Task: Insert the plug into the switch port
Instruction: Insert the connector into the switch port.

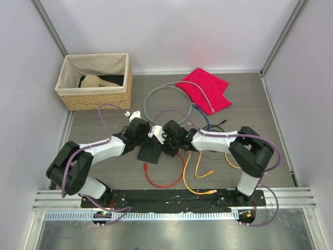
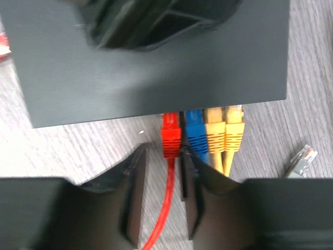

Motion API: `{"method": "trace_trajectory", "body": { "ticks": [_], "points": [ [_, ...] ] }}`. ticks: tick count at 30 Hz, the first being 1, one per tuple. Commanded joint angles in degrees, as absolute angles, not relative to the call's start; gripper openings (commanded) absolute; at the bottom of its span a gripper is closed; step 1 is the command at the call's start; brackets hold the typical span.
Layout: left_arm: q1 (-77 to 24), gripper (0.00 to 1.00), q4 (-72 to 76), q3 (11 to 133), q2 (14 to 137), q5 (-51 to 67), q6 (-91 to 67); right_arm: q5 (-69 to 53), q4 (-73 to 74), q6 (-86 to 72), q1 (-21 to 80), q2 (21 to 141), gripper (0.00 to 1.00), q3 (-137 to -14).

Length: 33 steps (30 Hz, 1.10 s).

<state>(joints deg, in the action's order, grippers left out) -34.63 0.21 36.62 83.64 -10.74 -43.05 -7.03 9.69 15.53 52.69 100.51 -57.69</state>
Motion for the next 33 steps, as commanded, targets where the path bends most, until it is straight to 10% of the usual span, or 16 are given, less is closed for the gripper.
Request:
{"method": "trace_trajectory", "body": {
  "ticks": [1,33],
  "points": [
    [-33.9,0.59,-12.4,36.0,88.3,-6.4,-40.9,-9.5,-6.5,15.9,53.7,94.7,0.43,-59.4],
    [-31.5,0.58,-10.8,37.5,90.4,-2.2,-38.8,-1.5,4.0,7.5,51.9,86.8,0.44,-45.8]
  ]
}}
